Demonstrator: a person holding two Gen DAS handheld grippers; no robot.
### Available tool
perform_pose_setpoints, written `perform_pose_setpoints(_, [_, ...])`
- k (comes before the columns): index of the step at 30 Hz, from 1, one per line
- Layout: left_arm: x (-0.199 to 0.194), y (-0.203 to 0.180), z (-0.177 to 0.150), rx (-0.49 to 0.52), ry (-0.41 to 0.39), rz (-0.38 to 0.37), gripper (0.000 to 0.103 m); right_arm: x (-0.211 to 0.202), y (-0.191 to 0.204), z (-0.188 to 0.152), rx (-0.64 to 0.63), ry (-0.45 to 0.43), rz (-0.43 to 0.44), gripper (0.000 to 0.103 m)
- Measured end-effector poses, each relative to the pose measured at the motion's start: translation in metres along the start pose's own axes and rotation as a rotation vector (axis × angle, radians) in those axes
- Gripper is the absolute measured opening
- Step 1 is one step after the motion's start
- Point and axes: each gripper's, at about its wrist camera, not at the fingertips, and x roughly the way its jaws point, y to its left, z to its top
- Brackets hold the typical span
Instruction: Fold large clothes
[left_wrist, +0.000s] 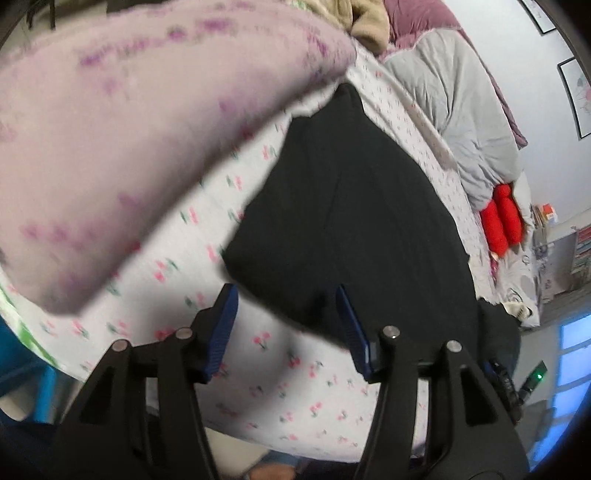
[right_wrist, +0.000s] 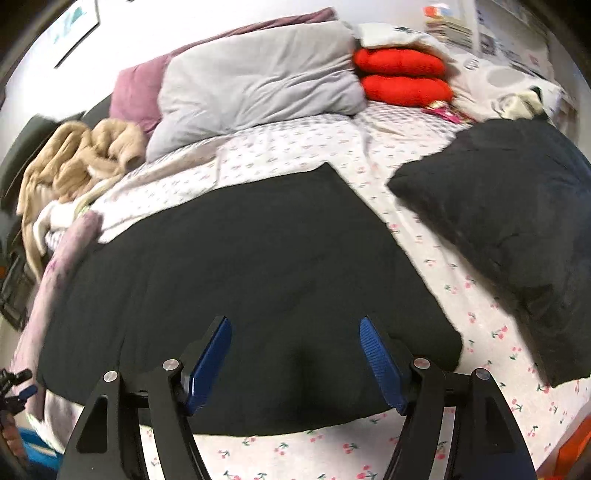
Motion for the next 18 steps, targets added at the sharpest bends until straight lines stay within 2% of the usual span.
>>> perform_pose_setpoints(2, [0.010, -0.005, -0.002, 0.011, 0.028, -0.011, 0.059, 0.002, 0.010, -0.002, -0.027, 0.010, 0.007, 0.073])
perform_pose_setpoints(5, [0.020, -0.015, -0.002, 0.026, 0.021, 0.011, 0.060, 0.002, 0.019, -0.005, -0.056, 0.016, 0.028, 0.073])
perform_pose_setpoints(6, [0.023, -0.017, -0.003, 0.023, 0.026, 0.017, 0.064, 0.005, 0.020, -0.005, -0.064, 0.021, 0.034, 0.073])
perform_pose_setpoints(11, [0.037, -0.015, 0.001, -0.025, 0.037, 0.026, 0.067, 0.015, 0.022, -0.008, -0.076, 0.055, 0.029, 0.073])
perform_pose_setpoints(18, [0.055, -0.020, 0.012, -0.069, 0.030, 0.048, 0.076, 0.016, 0.017, -0.010, -0.067, 0.069, 0.030, 0.073])
